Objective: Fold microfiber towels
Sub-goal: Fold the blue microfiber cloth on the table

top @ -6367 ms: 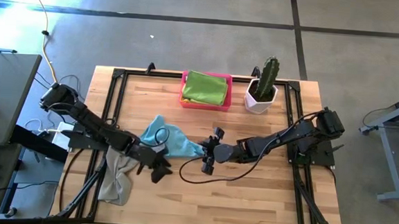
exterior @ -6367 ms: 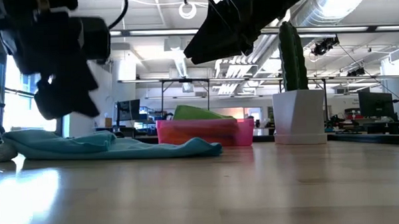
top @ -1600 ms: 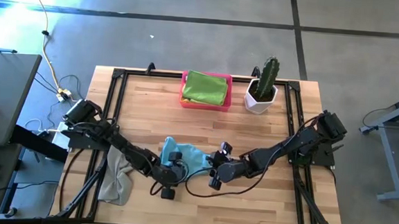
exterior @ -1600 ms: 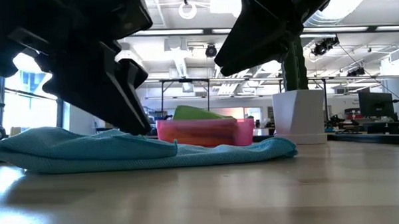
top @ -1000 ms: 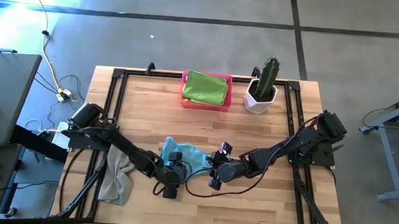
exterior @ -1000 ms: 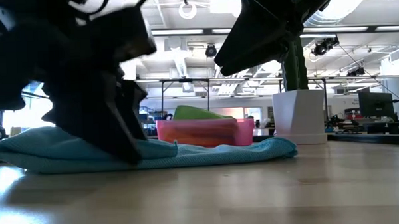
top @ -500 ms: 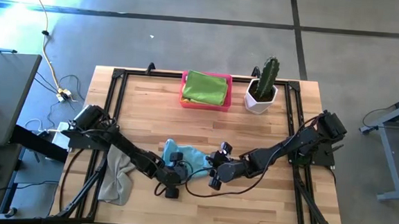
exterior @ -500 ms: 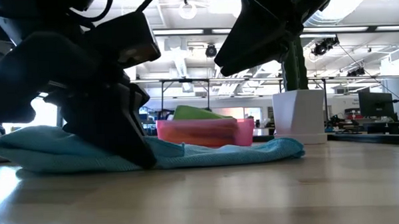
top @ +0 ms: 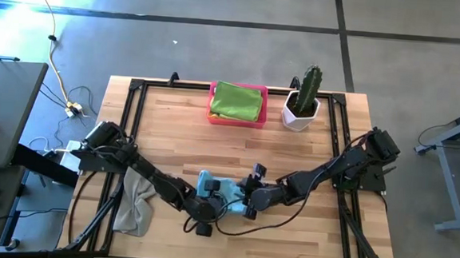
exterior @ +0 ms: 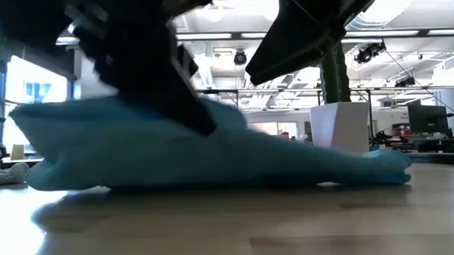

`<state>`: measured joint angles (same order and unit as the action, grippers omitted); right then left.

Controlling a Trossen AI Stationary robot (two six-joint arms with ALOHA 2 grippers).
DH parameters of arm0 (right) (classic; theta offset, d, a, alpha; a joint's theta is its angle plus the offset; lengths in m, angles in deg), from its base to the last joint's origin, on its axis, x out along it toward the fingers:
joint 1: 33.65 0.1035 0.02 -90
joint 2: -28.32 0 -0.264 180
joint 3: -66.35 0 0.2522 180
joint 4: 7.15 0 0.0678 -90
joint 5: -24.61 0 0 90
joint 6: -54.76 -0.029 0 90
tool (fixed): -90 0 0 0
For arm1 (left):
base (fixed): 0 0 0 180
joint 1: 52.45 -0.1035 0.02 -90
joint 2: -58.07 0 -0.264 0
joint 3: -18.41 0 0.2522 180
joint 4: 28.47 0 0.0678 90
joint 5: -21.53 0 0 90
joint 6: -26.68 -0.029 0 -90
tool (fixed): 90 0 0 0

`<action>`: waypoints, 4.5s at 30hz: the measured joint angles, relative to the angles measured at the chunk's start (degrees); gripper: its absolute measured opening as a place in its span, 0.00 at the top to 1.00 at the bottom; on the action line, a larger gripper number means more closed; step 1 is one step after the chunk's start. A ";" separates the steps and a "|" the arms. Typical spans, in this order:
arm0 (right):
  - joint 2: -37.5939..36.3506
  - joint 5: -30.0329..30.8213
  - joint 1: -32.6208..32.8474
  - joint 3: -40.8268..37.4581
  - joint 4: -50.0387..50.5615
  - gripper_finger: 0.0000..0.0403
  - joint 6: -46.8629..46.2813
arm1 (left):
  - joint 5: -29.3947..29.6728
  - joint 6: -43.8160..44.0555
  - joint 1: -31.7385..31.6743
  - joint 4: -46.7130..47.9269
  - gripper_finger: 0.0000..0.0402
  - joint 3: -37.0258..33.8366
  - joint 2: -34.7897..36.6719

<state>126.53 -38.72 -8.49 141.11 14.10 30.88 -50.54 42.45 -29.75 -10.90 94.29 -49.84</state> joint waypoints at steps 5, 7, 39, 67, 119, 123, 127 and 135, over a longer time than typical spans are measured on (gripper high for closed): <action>-0.04 0.05 1.77 0.00 -0.07 0.59 7.17 | 0.00 0.83 0.04 8.31 1.00 5.97 0.04; -0.79 0.09 3.00 0.00 -0.71 0.59 7.30 | -0.56 2.23 0.27 12.58 1.00 8.36 0.04; -8.54 7.60 6.13 0.04 -7.76 0.59 11.50 | -10.30 -8.50 -3.67 21.67 1.00 13.23 22.65; -8.53 2.26 6.08 0.02 -20.61 0.59 18.52 | -11.54 -13.00 -5.22 14.23 1.00 12.43 19.62; -8.72 -5.53 7.31 0.02 -17.61 0.38 10.97 | -12.72 -9.94 -3.04 14.34 1.00 12.43 19.25; -8.72 -4.68 7.65 0.02 -17.11 0.38 10.26 | -12.74 -9.94 -3.04 14.33 1.00 12.43 19.27; -8.72 -0.56 6.90 0.02 -19.37 0.38 12.12 | -12.74 -9.95 -3.04 14.33 1.00 12.43 19.27; -8.72 -0.39 5.04 0.02 -20.68 0.39 11.93 | -12.76 -9.97 -3.04 13.06 1.00 12.43 19.27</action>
<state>117.81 -39.11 -3.45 141.13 -6.58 42.81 -63.30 32.48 -32.79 2.17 106.72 -30.57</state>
